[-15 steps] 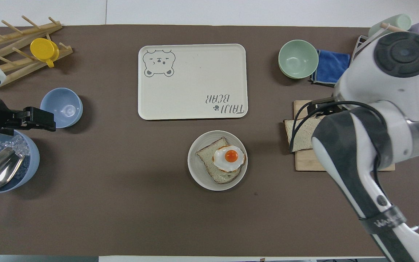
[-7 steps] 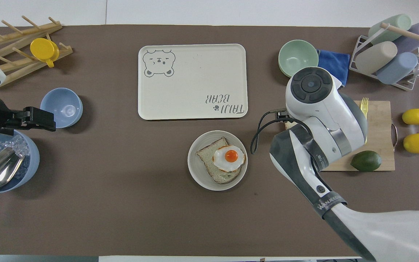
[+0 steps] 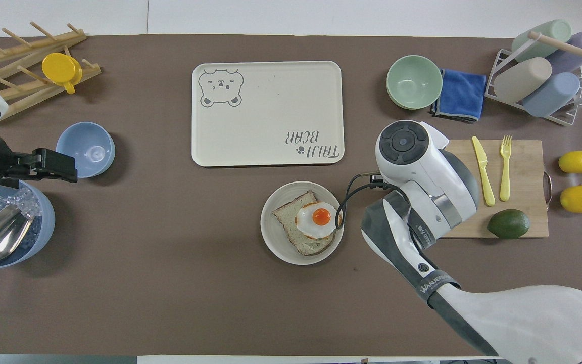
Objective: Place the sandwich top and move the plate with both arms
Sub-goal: 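Grasp the bread slice with the right gripper and lift it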
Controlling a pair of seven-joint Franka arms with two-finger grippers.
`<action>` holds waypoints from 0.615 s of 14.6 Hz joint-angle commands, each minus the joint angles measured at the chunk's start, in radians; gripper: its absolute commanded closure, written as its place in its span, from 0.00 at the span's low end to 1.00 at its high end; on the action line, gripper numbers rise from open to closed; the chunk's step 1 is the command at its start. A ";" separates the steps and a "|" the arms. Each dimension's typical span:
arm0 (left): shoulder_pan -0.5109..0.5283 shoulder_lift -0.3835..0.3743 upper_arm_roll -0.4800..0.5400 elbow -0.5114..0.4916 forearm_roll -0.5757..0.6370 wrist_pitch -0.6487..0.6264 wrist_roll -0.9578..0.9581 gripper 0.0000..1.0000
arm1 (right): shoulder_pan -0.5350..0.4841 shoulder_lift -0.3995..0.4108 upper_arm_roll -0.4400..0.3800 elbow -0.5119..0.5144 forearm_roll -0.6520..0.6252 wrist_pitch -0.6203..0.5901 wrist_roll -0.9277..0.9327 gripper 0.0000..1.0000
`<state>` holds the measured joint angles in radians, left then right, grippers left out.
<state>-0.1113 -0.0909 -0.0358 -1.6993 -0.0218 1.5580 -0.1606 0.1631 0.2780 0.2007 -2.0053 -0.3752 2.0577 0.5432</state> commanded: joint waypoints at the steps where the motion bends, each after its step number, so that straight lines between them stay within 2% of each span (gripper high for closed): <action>1: -0.001 -0.004 -0.004 0.003 -0.012 0.000 -0.007 0.00 | 0.006 0.007 0.005 -0.026 -0.086 0.022 0.037 0.00; 3: -0.002 -0.004 -0.004 0.003 -0.012 0.000 -0.007 0.00 | 0.006 0.007 0.005 -0.027 -0.152 0.022 0.038 0.00; 6: 0.001 -0.003 -0.004 0.003 -0.012 0.005 -0.005 0.00 | 0.004 0.010 0.003 -0.052 -0.176 0.045 0.038 0.00; 9: -0.001 -0.003 -0.004 0.003 -0.012 0.007 -0.007 0.00 | 0.003 0.004 0.003 -0.087 -0.176 0.082 0.038 0.08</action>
<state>-0.1119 -0.0909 -0.0401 -1.6993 -0.0236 1.5580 -0.1606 0.1716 0.2909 0.2005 -2.0552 -0.5224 2.0973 0.5573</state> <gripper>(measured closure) 0.000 0.035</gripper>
